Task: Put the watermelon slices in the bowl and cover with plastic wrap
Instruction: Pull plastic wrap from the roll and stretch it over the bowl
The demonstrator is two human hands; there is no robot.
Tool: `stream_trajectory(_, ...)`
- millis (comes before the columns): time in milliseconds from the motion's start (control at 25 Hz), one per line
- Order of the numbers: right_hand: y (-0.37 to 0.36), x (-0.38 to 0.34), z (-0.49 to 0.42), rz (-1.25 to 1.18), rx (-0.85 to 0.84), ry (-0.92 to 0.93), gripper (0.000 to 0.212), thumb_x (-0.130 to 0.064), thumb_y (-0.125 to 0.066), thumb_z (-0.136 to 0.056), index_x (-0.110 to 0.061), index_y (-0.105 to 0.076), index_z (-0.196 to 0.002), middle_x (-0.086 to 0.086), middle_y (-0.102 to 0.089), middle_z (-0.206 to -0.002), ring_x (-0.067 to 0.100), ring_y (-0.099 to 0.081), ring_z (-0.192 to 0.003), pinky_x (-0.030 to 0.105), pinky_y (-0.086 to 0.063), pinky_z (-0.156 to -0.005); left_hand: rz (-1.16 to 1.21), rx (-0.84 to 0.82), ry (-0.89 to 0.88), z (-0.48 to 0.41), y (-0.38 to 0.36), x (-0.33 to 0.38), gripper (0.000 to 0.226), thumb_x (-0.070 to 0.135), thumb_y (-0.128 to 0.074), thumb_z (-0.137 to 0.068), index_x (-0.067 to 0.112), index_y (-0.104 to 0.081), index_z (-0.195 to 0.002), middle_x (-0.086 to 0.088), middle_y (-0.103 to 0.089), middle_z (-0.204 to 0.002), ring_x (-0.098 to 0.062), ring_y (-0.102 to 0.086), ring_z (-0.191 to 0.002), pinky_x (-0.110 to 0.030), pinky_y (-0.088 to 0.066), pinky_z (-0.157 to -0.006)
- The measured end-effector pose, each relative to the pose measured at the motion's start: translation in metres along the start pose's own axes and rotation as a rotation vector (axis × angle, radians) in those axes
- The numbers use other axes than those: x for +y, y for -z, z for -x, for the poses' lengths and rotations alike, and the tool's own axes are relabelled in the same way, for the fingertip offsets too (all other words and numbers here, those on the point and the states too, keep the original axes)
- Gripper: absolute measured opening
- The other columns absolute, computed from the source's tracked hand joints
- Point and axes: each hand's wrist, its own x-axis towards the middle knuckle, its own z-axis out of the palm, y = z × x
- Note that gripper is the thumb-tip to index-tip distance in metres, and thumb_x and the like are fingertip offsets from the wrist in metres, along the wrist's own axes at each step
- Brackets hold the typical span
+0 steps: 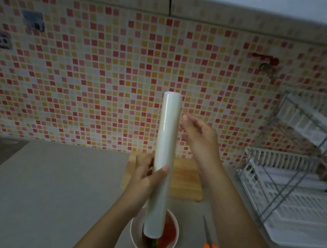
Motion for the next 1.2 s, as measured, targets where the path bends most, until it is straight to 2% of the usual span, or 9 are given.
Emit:
stream_trajectory(80,-0.003,-0.009,-0.003,0.014,0.039,0.016,0.034,-0.043,-0.065,-0.081,-0.024,-0.066,-0.109,-0.01,-0.068,-0.109,0.004,-0.065,-0.098,0.035,-0.054,-0.09,-0.039,0.005,-0.014,0.004,-0.008,-0.003,0.052,0.043,-0.064,-0.075,0.036,-0.052,-0.125,0.003,-0.061,-0.121,-0.013,-0.062,-0.106,-0.036,-0.055,-0.088)
stream_trajectory(200,-0.003,-0.011,0.0,0.013,0.173,0.094,0.028,-0.031,-0.071,-0.079,-0.02,-0.068,-0.104,-0.013,-0.069,-0.099,0.003,-0.067,-0.09,0.031,-0.057,-0.082,-0.126,0.055,-0.105,0.004,-0.015,-0.004,0.046,0.042,-0.062,-0.076,0.043,-0.05,-0.121,0.009,-0.06,-0.121,-0.011,-0.06,-0.109,-0.035,-0.053,-0.091)
stream_trajectory(320,-0.002,-0.009,0.004,-0.005,0.253,0.165,0.024,-0.026,-0.073,-0.077,-0.016,-0.072,-0.099,-0.015,-0.07,-0.089,0.0,-0.068,-0.082,0.02,-0.056,-0.075,-0.243,0.1,-0.202,0.005,-0.02,-0.003,0.039,0.043,-0.06,-0.078,0.051,-0.046,-0.114,0.019,-0.058,-0.115,-0.001,-0.059,-0.105,-0.023,-0.05,-0.085)
stream_trajectory(440,-0.002,-0.01,0.007,0.02,0.296,0.22,0.021,-0.023,-0.073,-0.078,-0.013,-0.073,-0.096,-0.012,-0.071,-0.085,0.001,-0.069,-0.081,0.017,-0.055,-0.074,-0.258,0.121,-0.239,0.008,-0.024,-0.006,0.038,0.042,-0.059,-0.08,0.051,-0.045,-0.114,0.021,-0.056,-0.114,0.003,-0.057,-0.105,-0.018,-0.047,-0.083)
stream_trajectory(680,0.003,-0.024,0.012,0.106,0.343,0.256,0.031,-0.044,-0.072,-0.073,-0.024,-0.071,-0.096,-0.019,-0.069,-0.086,-0.007,-0.065,-0.071,0.014,-0.053,-0.062,-0.355,0.152,-0.29,0.011,-0.027,-0.009,0.044,0.029,-0.064,-0.089,0.055,-0.039,-0.114,0.028,-0.05,-0.112,0.01,-0.05,-0.106,-0.011,-0.042,-0.082)
stream_trajectory(880,0.002,-0.033,0.01,0.105,0.463,0.295,0.024,-0.039,-0.068,-0.08,-0.018,-0.075,-0.09,-0.014,-0.072,-0.081,-0.001,-0.067,-0.07,0.018,-0.053,-0.064,-0.402,0.17,-0.323,0.014,-0.032,-0.009,0.043,0.035,-0.063,-0.088,0.042,-0.042,-0.124,0.025,-0.048,-0.112,0.007,-0.049,-0.106,-0.018,-0.043,-0.084)
stream_trajectory(1000,0.0,-0.033,0.01,0.125,0.455,0.31,0.017,-0.037,-0.062,-0.085,-0.023,-0.072,-0.086,-0.013,-0.071,-0.078,0.006,-0.068,-0.069,0.027,-0.057,-0.064,-0.38,0.163,-0.33,0.015,-0.032,-0.003,0.042,0.032,-0.063,-0.088,0.049,-0.04,-0.119,0.022,-0.05,-0.112,0.005,-0.05,-0.106,-0.02,-0.044,-0.085)
stream_trajectory(1080,0.002,-0.037,0.008,-0.005,0.393,0.219,0.012,-0.033,-0.059,-0.089,-0.026,-0.067,-0.083,-0.01,-0.07,-0.075,0.011,-0.069,-0.07,0.031,-0.057,-0.064,-0.29,0.14,-0.292,0.017,-0.03,0.0,0.042,0.041,-0.061,-0.084,0.048,-0.043,-0.121,0.02,-0.053,-0.116,-0.001,-0.053,-0.11,-0.028,-0.048,-0.09)
stream_trajectory(1200,0.013,-0.042,0.0,-0.285,0.313,0.044,0.018,-0.033,-0.052,-0.092,-0.02,-0.063,-0.088,-0.008,-0.069,-0.074,0.01,-0.068,-0.07,0.025,-0.056,-0.062,-0.221,0.072,-0.266,0.02,-0.027,0.005,0.048,0.056,-0.055,-0.074,0.052,-0.045,-0.121,0.029,-0.055,-0.115,-0.003,-0.055,-0.111,-0.03,-0.05,-0.092)
